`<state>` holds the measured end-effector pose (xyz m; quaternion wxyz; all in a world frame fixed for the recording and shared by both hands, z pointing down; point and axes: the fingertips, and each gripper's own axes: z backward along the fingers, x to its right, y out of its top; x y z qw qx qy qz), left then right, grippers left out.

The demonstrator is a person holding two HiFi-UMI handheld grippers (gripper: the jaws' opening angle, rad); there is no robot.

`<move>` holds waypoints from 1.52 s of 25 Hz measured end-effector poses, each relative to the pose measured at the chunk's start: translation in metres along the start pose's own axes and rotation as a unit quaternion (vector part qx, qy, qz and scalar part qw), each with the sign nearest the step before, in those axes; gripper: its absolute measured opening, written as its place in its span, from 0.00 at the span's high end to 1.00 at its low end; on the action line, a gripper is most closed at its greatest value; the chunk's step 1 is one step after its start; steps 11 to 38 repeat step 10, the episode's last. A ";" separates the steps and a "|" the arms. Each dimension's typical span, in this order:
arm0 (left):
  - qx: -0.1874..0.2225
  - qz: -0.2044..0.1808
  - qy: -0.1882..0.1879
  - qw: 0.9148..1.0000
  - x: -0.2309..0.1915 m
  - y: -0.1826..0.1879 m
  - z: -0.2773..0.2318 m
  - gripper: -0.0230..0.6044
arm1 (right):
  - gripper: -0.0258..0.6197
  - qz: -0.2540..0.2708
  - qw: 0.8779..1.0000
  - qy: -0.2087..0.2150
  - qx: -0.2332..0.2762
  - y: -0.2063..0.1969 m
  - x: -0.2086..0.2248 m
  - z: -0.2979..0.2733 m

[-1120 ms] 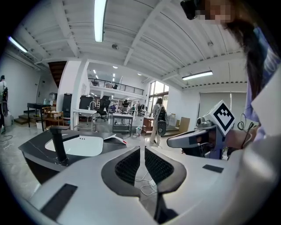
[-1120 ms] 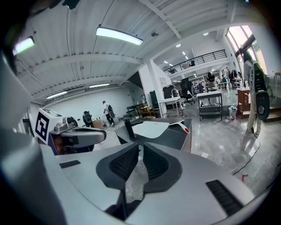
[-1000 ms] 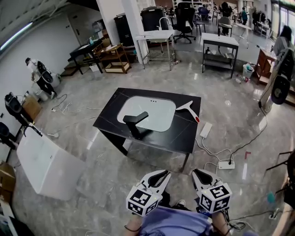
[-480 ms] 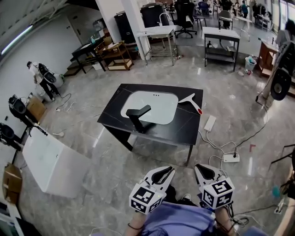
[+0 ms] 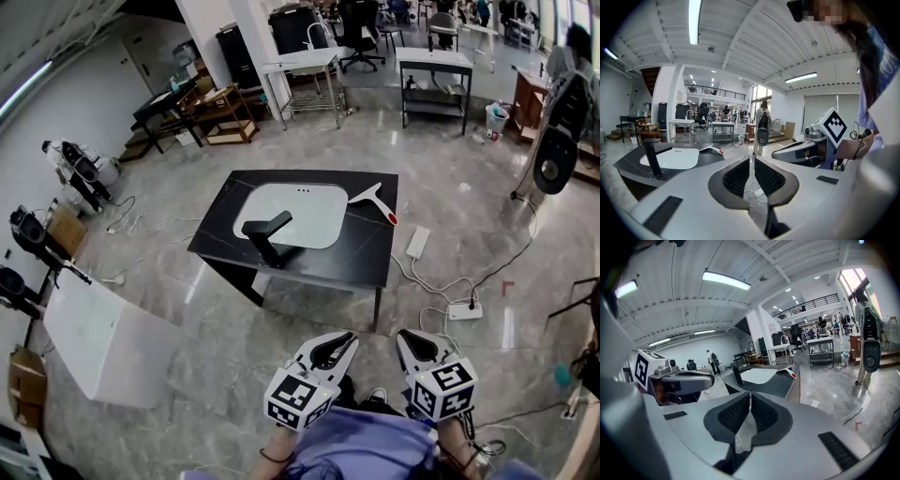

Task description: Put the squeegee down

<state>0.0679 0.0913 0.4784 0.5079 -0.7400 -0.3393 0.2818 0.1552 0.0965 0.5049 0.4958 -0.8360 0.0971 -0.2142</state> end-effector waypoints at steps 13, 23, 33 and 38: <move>-0.002 -0.010 -0.024 1.000 0.010 0.006 -0.011 0.89 | 0.92 0.000 1.000 -0.013 0.003 0.003 0.007 0.007; -0.002 -0.010 -0.024 1.000 0.010 0.006 -0.011 0.89 | 0.92 0.000 1.000 -0.013 0.003 0.003 0.007 0.007; -0.002 -0.010 -0.024 1.000 0.010 0.006 -0.011 0.89 | 0.92 0.000 1.000 -0.013 0.003 0.003 0.007 0.007; -0.002 -0.010 -0.024 1.000 0.010 0.006 -0.011 0.89 | 0.92 0.000 1.000 -0.013 0.003 0.003 0.007 0.007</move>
